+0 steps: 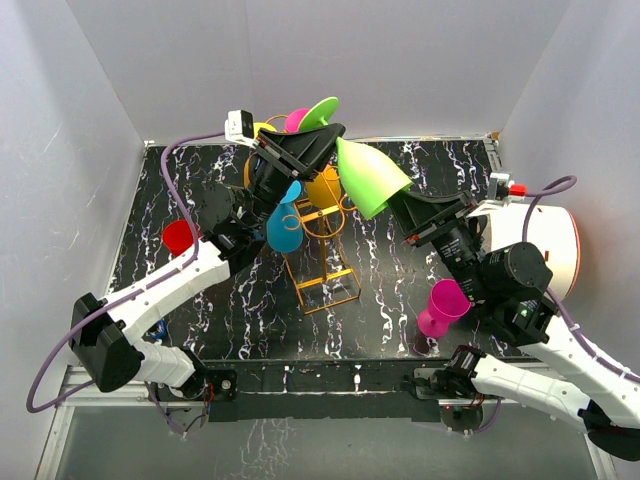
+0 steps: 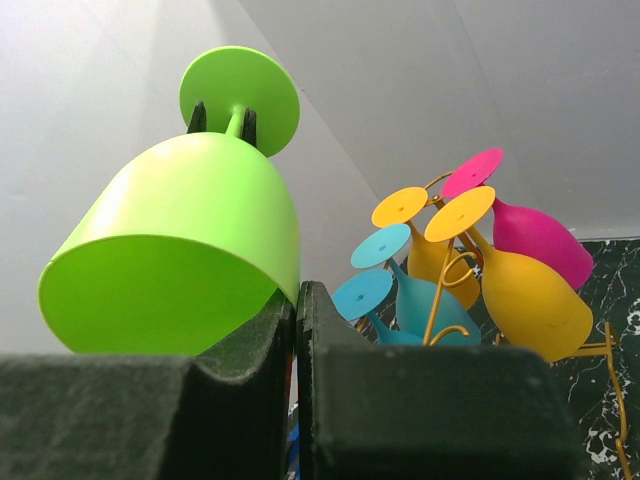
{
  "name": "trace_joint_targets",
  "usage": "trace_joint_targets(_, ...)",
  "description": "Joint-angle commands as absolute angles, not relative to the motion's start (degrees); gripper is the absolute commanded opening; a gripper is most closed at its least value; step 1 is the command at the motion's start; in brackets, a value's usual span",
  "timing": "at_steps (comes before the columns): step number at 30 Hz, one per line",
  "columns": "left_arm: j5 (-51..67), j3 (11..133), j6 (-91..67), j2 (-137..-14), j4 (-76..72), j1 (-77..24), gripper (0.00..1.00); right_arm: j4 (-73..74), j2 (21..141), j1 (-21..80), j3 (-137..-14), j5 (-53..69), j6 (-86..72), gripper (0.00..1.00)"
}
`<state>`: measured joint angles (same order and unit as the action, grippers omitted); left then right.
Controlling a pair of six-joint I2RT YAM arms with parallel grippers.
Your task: Place the wine glass upside down on the wine glass rack
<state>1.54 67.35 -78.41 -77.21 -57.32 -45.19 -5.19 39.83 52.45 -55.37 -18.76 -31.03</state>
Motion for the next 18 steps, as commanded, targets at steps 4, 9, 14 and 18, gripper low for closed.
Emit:
trace_joint_targets(4,-1.11,67.15,-74.82,-75.49,-64.25,-45.35,0.00,-7.55,40.61,52.73,-54.48,-14.70,-28.92,0.00)
trace_joint_targets(9,-1.49,67.06,-72.01,-74.65,-63.10,-45.35,0.00,-5.53,40.26,52.73,-54.71,-17.21,-29.27,0.02)
trace_joint_targets(14,-1.41,68.86,-67.25,-72.60,-54.01,-45.35,0.00,-1.10,39.59,52.73,-56.63,-21.01,-27.52,0.37)
trace_joint_targets(18,-0.45,72.41,-60.89,-70.53,-42.79,-45.35,0.00,1.12,38.34,52.73,-57.22,-22.63,-25.38,0.49)
